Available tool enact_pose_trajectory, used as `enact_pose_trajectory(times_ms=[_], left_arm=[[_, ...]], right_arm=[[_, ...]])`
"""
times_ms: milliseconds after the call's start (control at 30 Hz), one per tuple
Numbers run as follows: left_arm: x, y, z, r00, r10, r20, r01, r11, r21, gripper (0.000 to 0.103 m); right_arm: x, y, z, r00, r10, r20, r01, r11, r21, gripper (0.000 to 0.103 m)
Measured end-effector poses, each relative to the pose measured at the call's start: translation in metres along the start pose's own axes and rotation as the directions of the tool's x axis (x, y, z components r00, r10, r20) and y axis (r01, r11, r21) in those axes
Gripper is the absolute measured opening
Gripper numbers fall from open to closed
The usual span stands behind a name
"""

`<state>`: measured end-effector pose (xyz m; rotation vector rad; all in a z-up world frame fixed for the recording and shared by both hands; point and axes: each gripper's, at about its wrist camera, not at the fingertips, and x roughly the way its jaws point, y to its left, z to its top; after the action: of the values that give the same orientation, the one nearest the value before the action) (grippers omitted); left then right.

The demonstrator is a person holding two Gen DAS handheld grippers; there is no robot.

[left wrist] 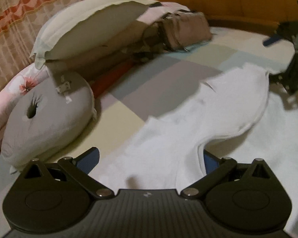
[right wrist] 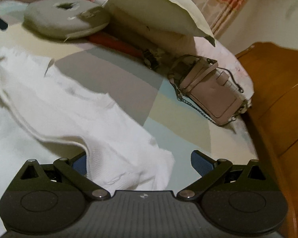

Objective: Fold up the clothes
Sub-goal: 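Move both tools to the folded hem and close the right tool on it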

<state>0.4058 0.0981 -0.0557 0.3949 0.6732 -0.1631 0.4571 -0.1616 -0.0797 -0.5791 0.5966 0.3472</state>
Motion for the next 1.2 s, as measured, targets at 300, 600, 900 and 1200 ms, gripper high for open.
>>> enact_pose_trajectory(times_ms=[300, 600, 900, 1200], left_arm=[[0.042, 0.038, 0.03, 0.999, 0.024, -0.034, -0.029, 0.986, -0.162, 0.102], [-0.027, 0.038, -0.014, 0.992, -0.122, 0.031, 0.126, 0.959, -0.254, 0.1], [-0.072, 0.007, -0.059, 0.972, -0.212, 0.098, 0.233, 0.906, -0.355, 0.097], [-0.079, 0.017, -0.072, 0.979, -0.187, 0.087, 0.206, 0.88, -0.428, 0.089]], right_arm=[[0.04, -0.051, 0.02, 0.989, 0.147, 0.012, -0.146, 0.962, 0.232, 0.103], [-0.004, -0.059, -0.016, 0.969, 0.232, 0.091, -0.249, 0.915, 0.317, 0.071], [0.017, -0.06, -0.034, 0.946, 0.315, 0.076, -0.317, 0.851, 0.419, 0.055], [0.038, -0.062, -0.027, 0.953, 0.292, 0.082, -0.294, 0.823, 0.487, 0.011]])
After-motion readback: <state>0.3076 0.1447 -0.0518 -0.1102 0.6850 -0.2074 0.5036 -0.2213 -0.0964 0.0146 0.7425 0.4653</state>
